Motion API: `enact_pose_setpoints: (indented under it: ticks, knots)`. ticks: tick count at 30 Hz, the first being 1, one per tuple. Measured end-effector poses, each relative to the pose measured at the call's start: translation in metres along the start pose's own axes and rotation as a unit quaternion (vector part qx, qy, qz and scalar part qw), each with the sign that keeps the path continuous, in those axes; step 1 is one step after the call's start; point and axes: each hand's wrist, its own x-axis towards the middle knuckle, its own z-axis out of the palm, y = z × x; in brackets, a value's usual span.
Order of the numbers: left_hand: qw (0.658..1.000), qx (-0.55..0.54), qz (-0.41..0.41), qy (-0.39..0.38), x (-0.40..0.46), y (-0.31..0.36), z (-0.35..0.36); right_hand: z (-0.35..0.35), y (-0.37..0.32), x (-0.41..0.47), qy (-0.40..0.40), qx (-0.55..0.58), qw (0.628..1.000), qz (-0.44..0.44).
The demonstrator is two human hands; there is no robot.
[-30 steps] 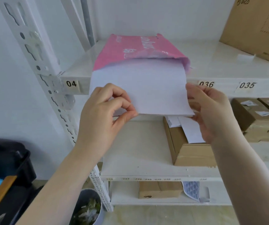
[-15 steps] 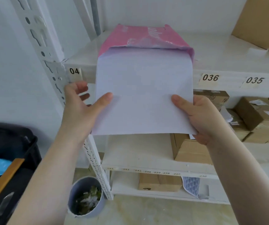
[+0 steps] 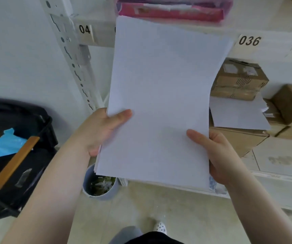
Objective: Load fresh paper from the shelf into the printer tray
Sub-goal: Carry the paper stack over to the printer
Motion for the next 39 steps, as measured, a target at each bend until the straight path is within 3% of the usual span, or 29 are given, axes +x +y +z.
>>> enact_pose_setpoints:
  ticks: [9, 15, 20, 29, 39]
  knots:
    - [0.998, -0.010, -0.036, -0.045, -0.057, -0.052, -0.026, 0.039, 0.048, -0.044, 0.107, 0.002, 0.994, -0.016]
    - [0.986, 0.003, -0.118, -0.122, -0.097, -0.103, -0.046, 0.061, 0.116, -0.110, 0.184, 0.011, 0.982, 0.029]
    - [0.968, 0.023, -0.194, -0.161, -0.113, -0.150, -0.024, 0.047, 0.159, -0.165, 0.273, 0.013, 0.960, 0.058]
    - [0.927, 0.126, -0.218, -0.277, -0.133, -0.203, 0.114, -0.043, 0.206, -0.270, 0.436, 0.066, 0.893, 0.083]
    - [0.842, 0.212, -0.227, -0.442, -0.224, -0.259, 0.373, -0.206, 0.248, -0.447, 0.593, 0.146, 0.789, 0.063]
